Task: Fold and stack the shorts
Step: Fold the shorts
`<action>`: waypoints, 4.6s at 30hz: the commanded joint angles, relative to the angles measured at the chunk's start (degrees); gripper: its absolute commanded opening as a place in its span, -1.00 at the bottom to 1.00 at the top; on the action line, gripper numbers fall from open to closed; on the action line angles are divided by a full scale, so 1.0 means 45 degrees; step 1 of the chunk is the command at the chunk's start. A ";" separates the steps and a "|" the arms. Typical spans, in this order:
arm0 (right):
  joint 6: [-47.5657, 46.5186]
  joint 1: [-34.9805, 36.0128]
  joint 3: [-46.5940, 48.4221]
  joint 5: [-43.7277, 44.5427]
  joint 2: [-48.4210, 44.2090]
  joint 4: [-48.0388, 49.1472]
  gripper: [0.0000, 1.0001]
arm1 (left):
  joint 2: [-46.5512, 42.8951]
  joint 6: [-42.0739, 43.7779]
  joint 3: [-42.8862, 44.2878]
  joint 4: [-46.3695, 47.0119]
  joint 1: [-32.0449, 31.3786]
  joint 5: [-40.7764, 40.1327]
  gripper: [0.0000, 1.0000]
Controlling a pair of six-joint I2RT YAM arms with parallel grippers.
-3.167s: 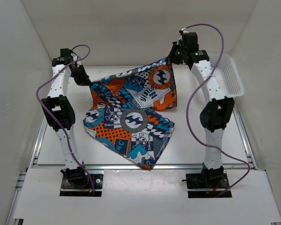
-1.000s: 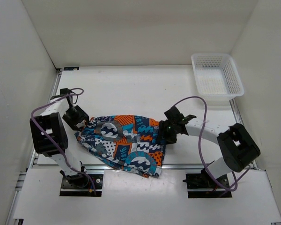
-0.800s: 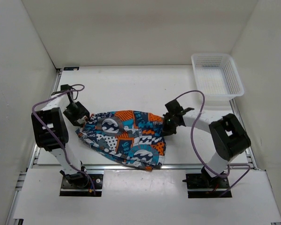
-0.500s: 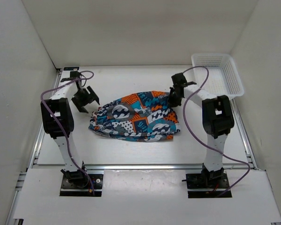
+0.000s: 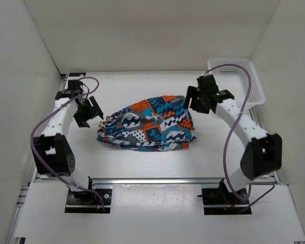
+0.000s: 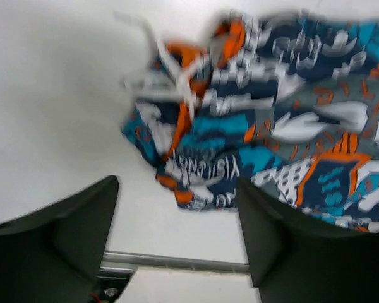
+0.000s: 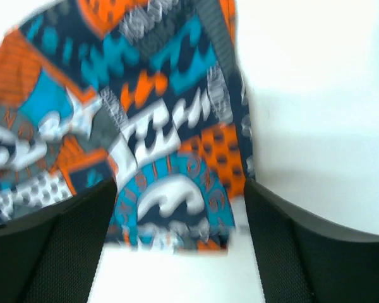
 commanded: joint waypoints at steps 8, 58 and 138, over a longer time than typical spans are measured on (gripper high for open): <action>0.1971 0.0121 -0.5657 -0.1751 -0.3749 -0.0250 0.46 | -0.2031 -0.0770 -0.4137 0.1066 -0.1208 0.2113 1.00; 0.0491 -0.0235 -0.1303 -0.2185 -0.1622 0.0261 -1.00 | 0.2385 0.0226 0.5338 -0.2469 -0.1347 -0.3200 -0.79; 0.1232 0.2891 -0.3904 0.0023 -0.1774 -0.0167 -1.00 | 0.1114 -0.0204 -0.2555 0.1068 0.1330 -0.0797 -0.79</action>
